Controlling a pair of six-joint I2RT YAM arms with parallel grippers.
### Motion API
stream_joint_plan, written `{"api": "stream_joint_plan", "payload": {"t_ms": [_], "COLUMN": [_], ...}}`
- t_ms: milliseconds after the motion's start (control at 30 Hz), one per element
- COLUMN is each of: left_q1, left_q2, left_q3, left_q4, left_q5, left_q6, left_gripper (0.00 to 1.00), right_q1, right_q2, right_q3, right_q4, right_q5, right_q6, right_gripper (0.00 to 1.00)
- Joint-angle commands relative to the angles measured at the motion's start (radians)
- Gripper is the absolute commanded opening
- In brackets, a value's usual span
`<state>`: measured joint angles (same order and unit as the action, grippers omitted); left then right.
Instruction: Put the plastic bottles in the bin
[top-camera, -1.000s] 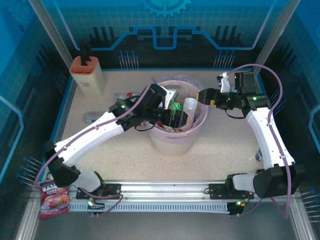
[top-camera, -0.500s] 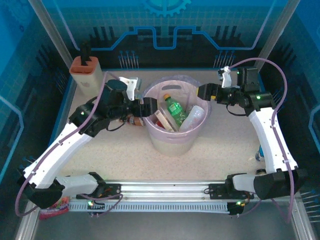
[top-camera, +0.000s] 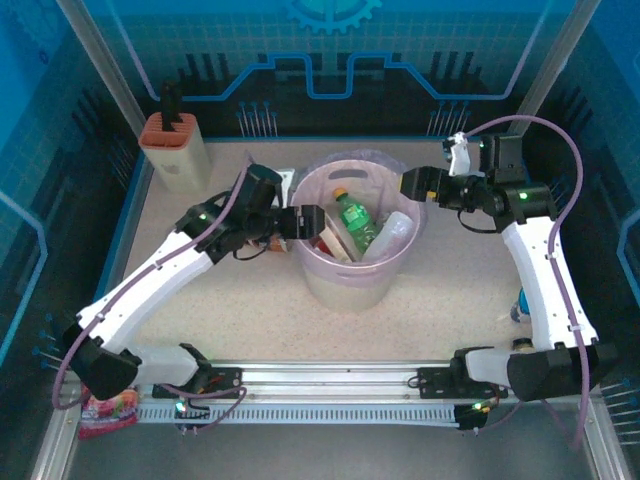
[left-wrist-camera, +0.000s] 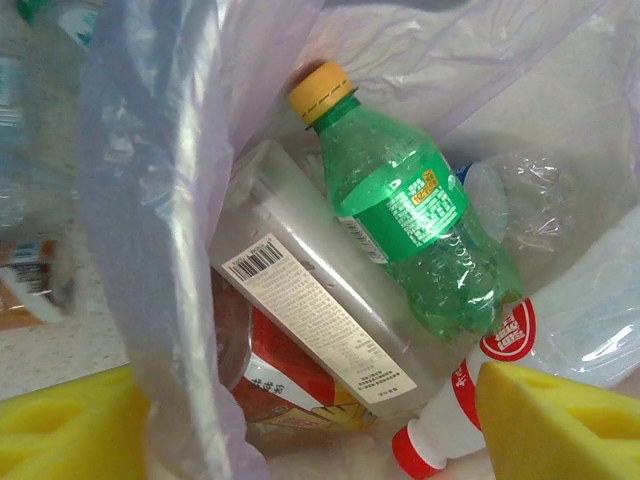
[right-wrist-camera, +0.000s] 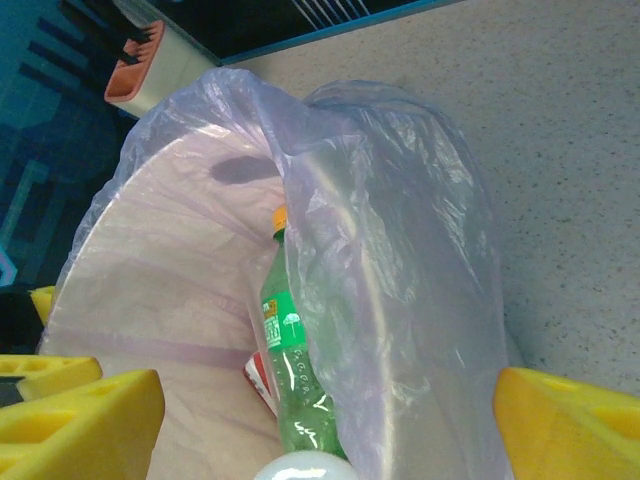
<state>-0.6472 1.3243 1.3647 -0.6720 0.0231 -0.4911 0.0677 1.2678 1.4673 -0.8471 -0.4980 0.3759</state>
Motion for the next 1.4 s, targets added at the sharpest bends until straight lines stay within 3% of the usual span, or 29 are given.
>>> {"api": "stream_joint_plan", "payload": {"t_ms": [0, 300, 500, 633, 767, 900, 1133, 1367], "left_q1": [-0.070, -0.133, -0.101, -0.042, 0.113, 0.369, 0.768, 0.936], "left_q2": [0.088, 0.242, 0.139, 0.030, -0.090, -0.156, -0.188, -0.033], "left_q3": [0.062, 0.221, 0.213, 0.161, 0.020, -0.179, -0.565, -0.623], "left_q4": [0.098, 0.141, 0.045, -0.050, -0.061, -0.004, 0.368, 0.507], "left_q5": [0.107, 0.192, 0.094, 0.001, -0.015, 0.046, 0.117, 0.112], "left_q6": [-0.013, 0.037, 0.085, 0.100, 0.038, -0.070, -0.340, -0.453], "left_gripper": [0.79, 0.82, 0.96, 0.99, 0.99, 0.99, 0.99, 0.99], "right_q1": [-0.058, -0.194, -0.218, -0.219, -0.218, -0.217, -0.213, -0.208], "right_q2": [-0.023, -0.020, -0.004, 0.010, 0.022, 0.028, 0.018, 0.028], "right_q3": [0.015, 0.033, 0.051, 0.048, 0.046, 0.039, 0.017, -0.032], "right_q4": [-0.032, -0.066, -0.070, -0.057, -0.046, -0.041, -0.036, -0.022], "right_q5": [-0.002, -0.008, -0.022, -0.029, -0.048, -0.061, -0.072, -0.106], "right_q6": [-0.022, -0.028, -0.042, -0.044, -0.044, -0.050, -0.059, -0.054], "right_gripper": [0.86, 0.86, 0.86, 0.86, 0.87, 0.87, 0.87, 0.87]}}
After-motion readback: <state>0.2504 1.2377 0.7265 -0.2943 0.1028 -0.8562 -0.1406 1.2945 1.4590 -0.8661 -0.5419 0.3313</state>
